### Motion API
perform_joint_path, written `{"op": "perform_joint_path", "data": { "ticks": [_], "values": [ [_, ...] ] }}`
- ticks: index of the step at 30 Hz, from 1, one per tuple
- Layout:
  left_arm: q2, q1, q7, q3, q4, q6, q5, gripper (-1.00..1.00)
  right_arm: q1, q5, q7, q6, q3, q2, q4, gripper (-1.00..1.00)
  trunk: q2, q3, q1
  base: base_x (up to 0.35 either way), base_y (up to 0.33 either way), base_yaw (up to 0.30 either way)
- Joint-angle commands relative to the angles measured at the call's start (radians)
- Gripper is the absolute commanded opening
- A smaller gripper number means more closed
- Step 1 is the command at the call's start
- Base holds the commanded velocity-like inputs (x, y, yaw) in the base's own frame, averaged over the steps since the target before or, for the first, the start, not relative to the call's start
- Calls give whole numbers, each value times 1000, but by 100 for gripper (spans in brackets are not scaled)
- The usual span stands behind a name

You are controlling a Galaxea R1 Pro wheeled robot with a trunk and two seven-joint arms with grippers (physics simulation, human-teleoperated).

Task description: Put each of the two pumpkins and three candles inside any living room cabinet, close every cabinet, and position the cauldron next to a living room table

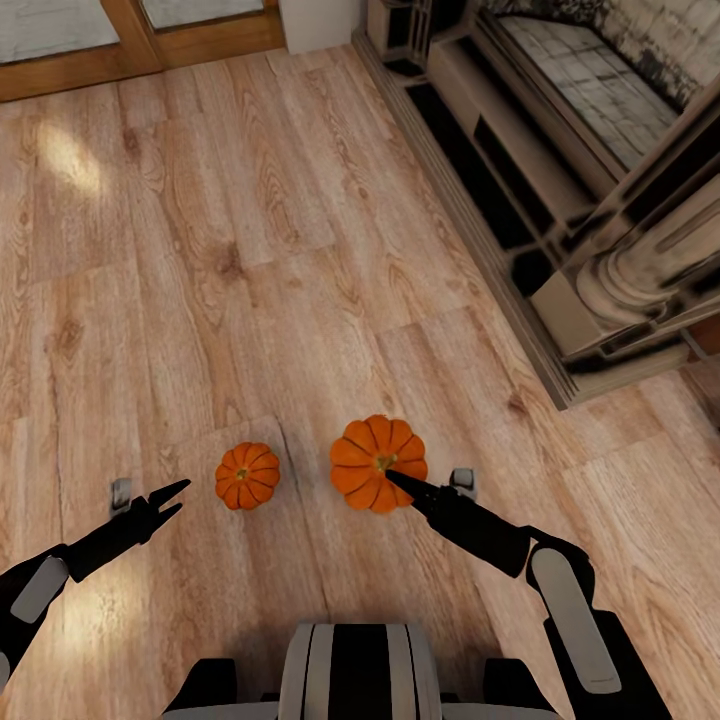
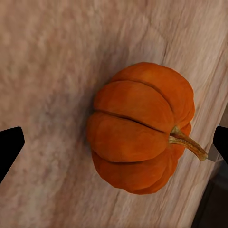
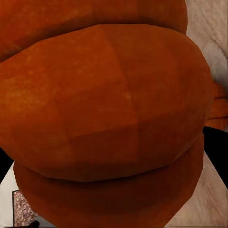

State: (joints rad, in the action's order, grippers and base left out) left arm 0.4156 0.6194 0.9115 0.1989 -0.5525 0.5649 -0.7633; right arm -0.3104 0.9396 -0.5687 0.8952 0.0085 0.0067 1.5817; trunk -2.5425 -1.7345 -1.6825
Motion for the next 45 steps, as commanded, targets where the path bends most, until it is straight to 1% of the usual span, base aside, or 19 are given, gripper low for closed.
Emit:
{"op": "perform_joint_path", "data": {
  "ticks": [1, 5, 20, 34, 45],
  "values": [
    [0, 0, 1, 0, 0, 8, -5, 100, 0, 1, -3, 9, -1, 1, 1, -100, 0, -4, 0, 0, 0, 0],
    [0, 0, 2, 0, 0, 7, -4, 100, 0, 1, -3, 32, -1, 2, 2, -100, -1, -20, -2, 0, 0, 0],
    [0, 0, 3, 0, 0, 7, -4, 100, 1, 1, -3, 42, -1, 3, 3, -100, -1, -20, -2, 0, -2, 0],
    [0, 0, 2, 0, 0, 6, -4, 100, 1, 1, -3, 42, -1, 3, 3, -100, -1, -20, -2, 1, -65, 0],
    [1, 0, 1, 0, 0, 6, -4, 100, 1, 1, -3, 42, -1, 3, 3, -100, -1, -20, -2, 57, -72, 0]
  ]
}}
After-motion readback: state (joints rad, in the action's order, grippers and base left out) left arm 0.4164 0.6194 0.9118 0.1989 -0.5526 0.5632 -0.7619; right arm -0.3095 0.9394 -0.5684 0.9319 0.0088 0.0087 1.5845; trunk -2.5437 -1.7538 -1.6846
